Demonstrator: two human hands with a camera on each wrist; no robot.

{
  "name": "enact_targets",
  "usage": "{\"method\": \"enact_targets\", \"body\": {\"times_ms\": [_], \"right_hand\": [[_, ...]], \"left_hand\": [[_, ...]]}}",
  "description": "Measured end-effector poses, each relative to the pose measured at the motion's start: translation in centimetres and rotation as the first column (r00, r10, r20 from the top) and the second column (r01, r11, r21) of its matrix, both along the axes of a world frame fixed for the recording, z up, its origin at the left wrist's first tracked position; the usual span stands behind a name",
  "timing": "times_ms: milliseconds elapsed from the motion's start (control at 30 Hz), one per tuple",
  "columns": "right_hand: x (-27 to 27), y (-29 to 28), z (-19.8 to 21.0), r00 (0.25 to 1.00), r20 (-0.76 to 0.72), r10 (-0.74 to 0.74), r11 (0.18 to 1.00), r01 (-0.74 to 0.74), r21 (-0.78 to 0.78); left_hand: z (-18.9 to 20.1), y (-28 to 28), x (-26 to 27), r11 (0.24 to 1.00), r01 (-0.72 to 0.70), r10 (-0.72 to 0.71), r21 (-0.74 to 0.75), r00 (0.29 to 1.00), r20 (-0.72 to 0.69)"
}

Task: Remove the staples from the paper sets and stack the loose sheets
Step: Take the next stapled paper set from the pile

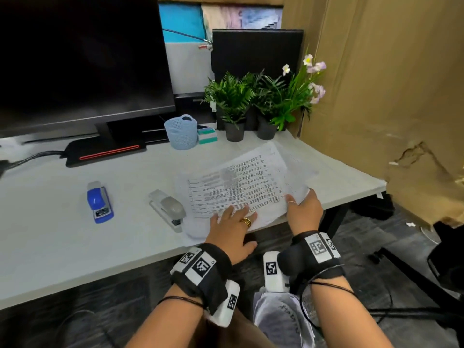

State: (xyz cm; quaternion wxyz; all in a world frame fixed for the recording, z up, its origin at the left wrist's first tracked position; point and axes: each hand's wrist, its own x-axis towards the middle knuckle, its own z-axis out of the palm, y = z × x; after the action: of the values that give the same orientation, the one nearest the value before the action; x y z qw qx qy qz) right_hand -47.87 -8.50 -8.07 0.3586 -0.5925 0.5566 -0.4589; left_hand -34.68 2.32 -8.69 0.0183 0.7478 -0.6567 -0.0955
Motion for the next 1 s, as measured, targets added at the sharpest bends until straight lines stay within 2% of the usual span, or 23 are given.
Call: {"method": "enact_targets", "body": {"times_ms": [133, 233, 300, 367, 433, 500, 567, 600, 733, 833, 900, 1000], "right_hand": [[0.5, 0.9, 1.7, 0.981, 0.193, 0.015, 0.989, 0.014, -0.145], [0.6, 1.5, 3.8, 0.938, 0.327, 0.112, 0.958, -0.014, -0.288], [0.7, 2.0, 5.1, 0.91, 0.368, 0.192, 0.918, -0.033, -0.396], [1.0, 2.6, 6.2, 0.895, 0.367, 0.252, 0.868, -0.041, -0.494], [1.3, 3.3, 7.0, 0.897, 0.335, 0.287, 0.815, -0.045, -0.577], [1.4, 4.1, 7.3, 0.912, 0.278, 0.303, 0.763, -0.057, -0.644], [1.4, 4.9, 7.5, 0.917, 0.229, 0.326, 0.72, -0.084, -0.689], [1.4, 5.3, 7.6, 0.912, 0.215, 0.348, 0.702, -0.102, -0.705], [1.4, 6.9, 9.4, 0.86, 0.244, 0.449, 0.669, -0.142, -0.73], [1.8, 7.9, 11.0, 0.831, 0.256, 0.493, 0.621, -0.13, -0.773], [2.3, 8.5, 11.8, 0.792, 0.311, 0.525, 0.62, -0.106, -0.777], [3.2, 9.5, 12.2, 0.725, 0.347, 0.595, 0.619, -0.138, -0.773]], "left_hand": [[1.6, 0.8, 0.7, 0.986, -0.062, 0.038, -0.152, 0.987, -0.156], [4.4, 1.3, 1.8, 0.919, -0.126, 0.051, -0.373, 0.978, -0.204], [6.8, 1.6, 2.6, 0.824, -0.174, 0.078, -0.54, 0.977, -0.196], [9.3, 1.7, 3.4, 0.69, -0.231, 0.111, -0.686, 0.97, -0.215], [11.4, 1.9, 4.1, 0.541, -0.311, 0.104, -0.781, 0.947, -0.305], [12.6, 2.3, 4.9, 0.383, -0.414, -0.008, -0.826, 0.892, -0.451], [13.1, 3.0, 5.6, 0.277, -0.513, -0.18, -0.812, 0.803, -0.568], [13.2, 3.5, 6.0, 0.245, -0.527, -0.225, -0.814, 0.785, -0.577], [13.7, 6.0, 6.3, 0.108, -0.419, -0.191, -0.901, 0.881, -0.433], [15.3, 8.1, 5.8, -0.013, -0.4, -0.155, -0.917, 0.906, -0.393], [16.4, 9.4, 5.7, -0.05, -0.386, -0.154, -0.921, 0.914, -0.375], [17.6, 11.1, 6.0, -0.064, -0.371, -0.077, -0.927, 0.928, -0.366]]}}
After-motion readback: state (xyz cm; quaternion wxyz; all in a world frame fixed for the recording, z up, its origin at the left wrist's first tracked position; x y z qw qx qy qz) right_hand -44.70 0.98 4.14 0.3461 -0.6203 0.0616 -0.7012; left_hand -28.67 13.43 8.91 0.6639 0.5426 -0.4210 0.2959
